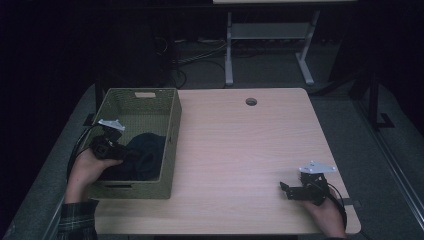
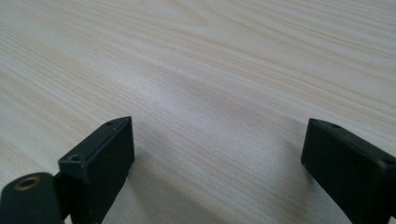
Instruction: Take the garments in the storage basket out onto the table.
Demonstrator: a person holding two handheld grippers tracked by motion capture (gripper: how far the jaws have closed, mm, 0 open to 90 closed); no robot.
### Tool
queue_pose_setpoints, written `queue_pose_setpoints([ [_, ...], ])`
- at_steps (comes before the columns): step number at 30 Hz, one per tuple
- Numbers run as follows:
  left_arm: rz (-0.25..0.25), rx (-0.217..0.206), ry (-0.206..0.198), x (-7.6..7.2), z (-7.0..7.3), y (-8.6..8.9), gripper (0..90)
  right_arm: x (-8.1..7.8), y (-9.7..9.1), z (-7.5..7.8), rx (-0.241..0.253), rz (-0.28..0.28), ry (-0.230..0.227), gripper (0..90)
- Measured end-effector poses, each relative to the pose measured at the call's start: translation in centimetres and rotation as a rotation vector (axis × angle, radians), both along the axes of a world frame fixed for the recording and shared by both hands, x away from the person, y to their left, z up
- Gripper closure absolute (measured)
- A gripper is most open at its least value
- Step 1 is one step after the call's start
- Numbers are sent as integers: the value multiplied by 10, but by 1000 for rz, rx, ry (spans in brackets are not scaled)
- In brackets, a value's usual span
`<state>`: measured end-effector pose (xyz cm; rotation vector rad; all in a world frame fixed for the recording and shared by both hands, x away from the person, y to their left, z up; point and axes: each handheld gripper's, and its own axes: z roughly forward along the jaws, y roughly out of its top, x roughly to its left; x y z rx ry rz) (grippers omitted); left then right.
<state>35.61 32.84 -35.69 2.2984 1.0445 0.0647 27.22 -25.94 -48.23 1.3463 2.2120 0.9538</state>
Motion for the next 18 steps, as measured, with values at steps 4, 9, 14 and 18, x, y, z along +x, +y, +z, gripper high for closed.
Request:
queue_pose_setpoints([
  [4,17,-16,-29,-3,7,4,720,0,0,0,0,0,0,92],
  [9,47,-51,-67,-7,17,11,720,0,0,0,0,0,0,93],
  [14,69,-73,-108,-10,23,16,720,0,0,0,0,1,-1,93],
  [18,79,-92,-143,-12,27,19,720,0,0,0,0,1,0,92],
])
